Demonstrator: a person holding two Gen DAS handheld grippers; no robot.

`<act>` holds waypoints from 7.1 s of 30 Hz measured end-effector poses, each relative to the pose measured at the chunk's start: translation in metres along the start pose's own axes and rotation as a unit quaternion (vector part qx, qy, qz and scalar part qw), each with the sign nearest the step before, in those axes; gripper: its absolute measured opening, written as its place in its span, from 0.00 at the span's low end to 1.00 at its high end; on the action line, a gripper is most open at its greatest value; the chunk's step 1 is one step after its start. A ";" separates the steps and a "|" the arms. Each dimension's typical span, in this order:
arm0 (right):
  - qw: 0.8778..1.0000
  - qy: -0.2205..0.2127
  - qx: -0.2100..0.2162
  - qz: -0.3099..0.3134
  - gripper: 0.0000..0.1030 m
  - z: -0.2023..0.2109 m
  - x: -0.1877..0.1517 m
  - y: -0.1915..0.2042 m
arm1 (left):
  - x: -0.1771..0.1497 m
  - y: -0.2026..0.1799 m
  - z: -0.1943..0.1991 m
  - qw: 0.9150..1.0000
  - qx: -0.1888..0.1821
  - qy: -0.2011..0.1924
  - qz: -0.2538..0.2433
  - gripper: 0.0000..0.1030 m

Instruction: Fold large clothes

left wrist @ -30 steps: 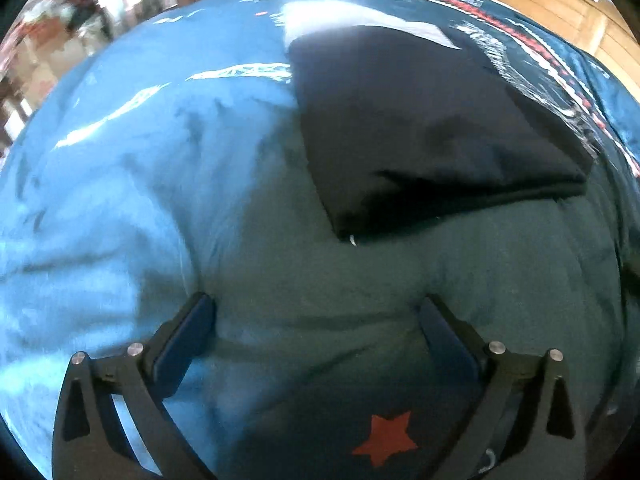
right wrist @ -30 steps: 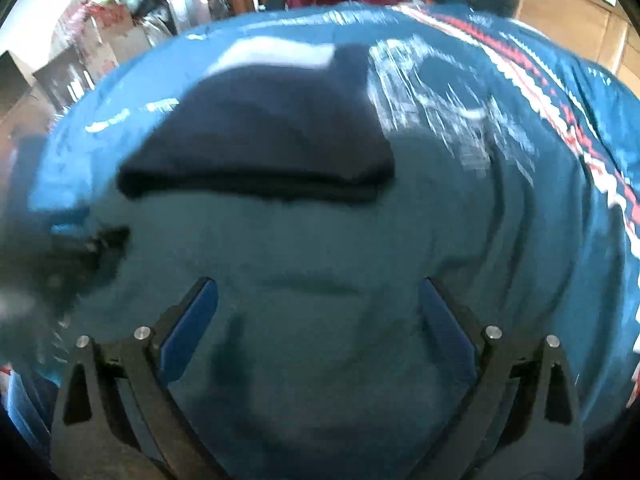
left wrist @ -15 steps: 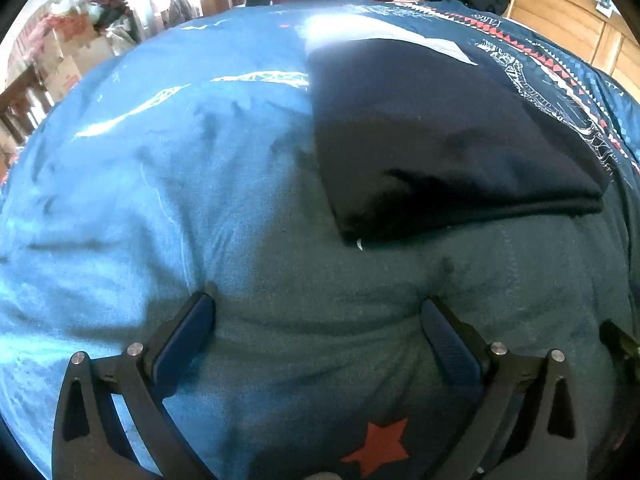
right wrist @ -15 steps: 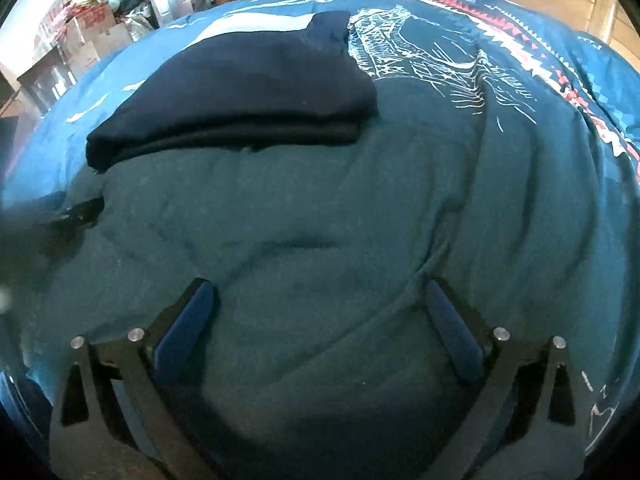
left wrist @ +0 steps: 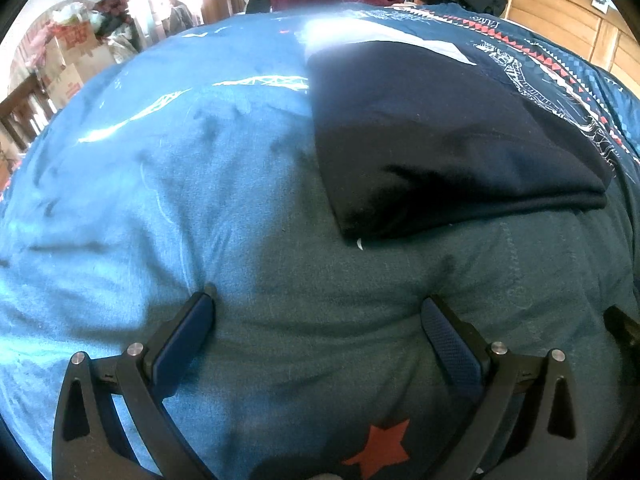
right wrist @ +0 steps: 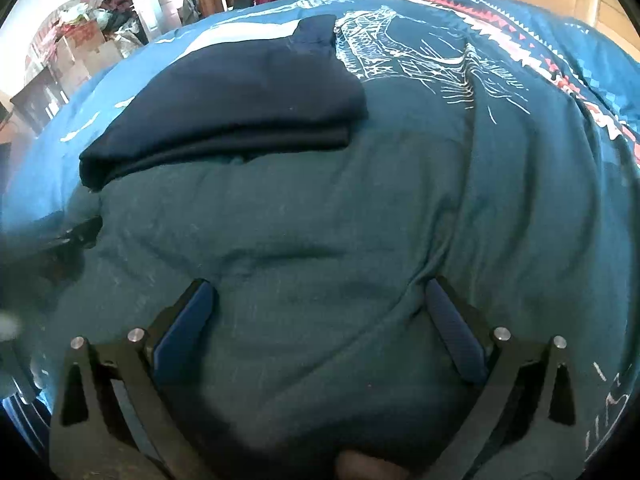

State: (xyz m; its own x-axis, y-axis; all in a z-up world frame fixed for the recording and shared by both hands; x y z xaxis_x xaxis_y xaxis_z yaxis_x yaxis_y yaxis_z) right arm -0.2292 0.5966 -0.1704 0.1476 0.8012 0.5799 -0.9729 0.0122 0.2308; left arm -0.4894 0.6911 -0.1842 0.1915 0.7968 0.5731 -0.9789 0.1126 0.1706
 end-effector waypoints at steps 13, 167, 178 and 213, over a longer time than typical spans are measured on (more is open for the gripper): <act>1.000 -0.003 -0.004 0.001 1.00 -0.001 0.001 0.000 | 0.000 0.002 0.002 1.000 -0.006 -0.003 0.003 1.00; 0.993 -0.100 -0.051 0.022 1.00 0.200 0.087 0.108 | 0.080 0.041 0.282 0.981 0.019 -0.190 0.014 1.00; 0.993 -0.100 -0.063 0.018 1.00 0.200 0.079 0.103 | 0.078 0.041 0.277 0.982 0.020 -0.188 0.012 1.00; 0.991 -0.109 -0.069 0.032 1.00 0.202 0.069 0.100 | 0.070 0.038 0.274 0.983 0.020 -0.183 0.002 1.00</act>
State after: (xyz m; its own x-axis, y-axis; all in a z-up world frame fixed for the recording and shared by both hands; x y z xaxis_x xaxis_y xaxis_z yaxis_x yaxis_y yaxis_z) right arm -0.2806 0.5322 0.0499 0.1056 0.6545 0.7486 -0.9943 0.0595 0.0883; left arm -0.4933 0.5888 0.0822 0.2077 0.5302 0.8220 -0.9774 0.0798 0.1955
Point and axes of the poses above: each gripper's, at about its wrist camera, not at the fingertips, and z roughly against the way its jaws point, y to its left, x to its top, the point moved 8 cm from there along -z, roughly the way its jaws point, and after that the axes turned 9 degrees about x, right-handed, at the moved point
